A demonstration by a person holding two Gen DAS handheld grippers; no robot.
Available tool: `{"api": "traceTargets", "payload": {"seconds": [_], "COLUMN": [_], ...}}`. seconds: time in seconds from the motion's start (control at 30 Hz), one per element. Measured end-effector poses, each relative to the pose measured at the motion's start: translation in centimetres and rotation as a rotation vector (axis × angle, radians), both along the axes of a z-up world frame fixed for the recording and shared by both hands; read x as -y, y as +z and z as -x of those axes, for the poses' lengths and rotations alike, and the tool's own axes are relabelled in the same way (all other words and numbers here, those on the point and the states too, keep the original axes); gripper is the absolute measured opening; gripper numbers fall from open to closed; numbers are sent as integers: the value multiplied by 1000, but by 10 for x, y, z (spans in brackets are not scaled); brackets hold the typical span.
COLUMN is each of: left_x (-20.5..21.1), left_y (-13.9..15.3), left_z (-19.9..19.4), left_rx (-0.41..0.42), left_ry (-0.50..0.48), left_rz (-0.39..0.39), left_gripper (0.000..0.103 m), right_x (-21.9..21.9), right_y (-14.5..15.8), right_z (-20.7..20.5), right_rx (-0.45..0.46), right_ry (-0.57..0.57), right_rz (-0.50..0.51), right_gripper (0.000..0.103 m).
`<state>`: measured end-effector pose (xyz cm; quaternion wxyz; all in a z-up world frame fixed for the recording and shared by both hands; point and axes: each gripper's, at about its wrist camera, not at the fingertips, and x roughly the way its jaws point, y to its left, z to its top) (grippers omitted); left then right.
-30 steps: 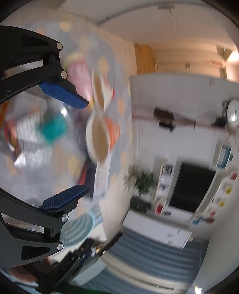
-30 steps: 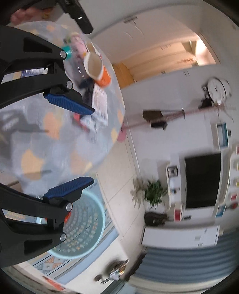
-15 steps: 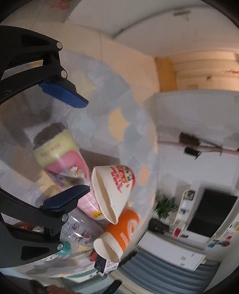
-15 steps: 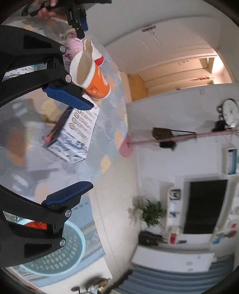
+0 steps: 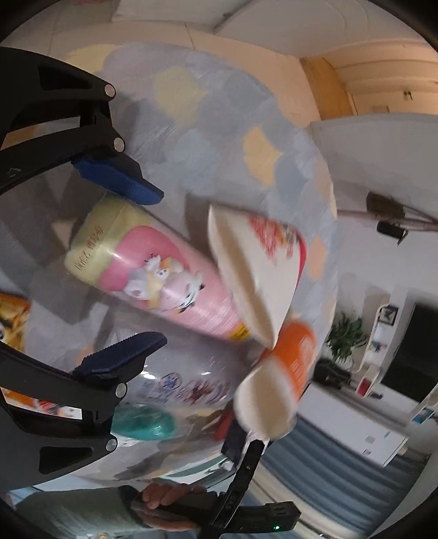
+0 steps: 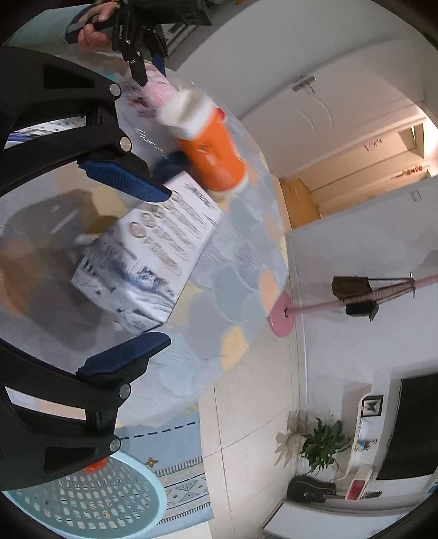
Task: Collect trash
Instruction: 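Move both tools back to the table toward the bottles and carton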
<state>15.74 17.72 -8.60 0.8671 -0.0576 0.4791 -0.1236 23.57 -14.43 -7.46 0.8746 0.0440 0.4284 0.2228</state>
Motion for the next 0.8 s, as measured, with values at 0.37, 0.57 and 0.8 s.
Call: {"api": "traceTargets", "payload": {"seconds": [0.37, 0.57, 0.8], "left_x": [25, 31, 36], "left_y": [-7, -13, -11], "left_z": [16, 6, 1], "left_rx": [-1, -24, -15], "left_ry": [4, 35, 76], "left_rz": [-78, -84, -92], "left_gripper": [73, 73, 59], "right_x": [-30, -52, -69], "right_y": [6, 2, -9], "right_z": [68, 55, 45], "right_rx": [73, 55, 77], "right_ry": [66, 54, 2], "right_rz": [71, 108, 250], "right_gripper": [76, 76, 76]}}
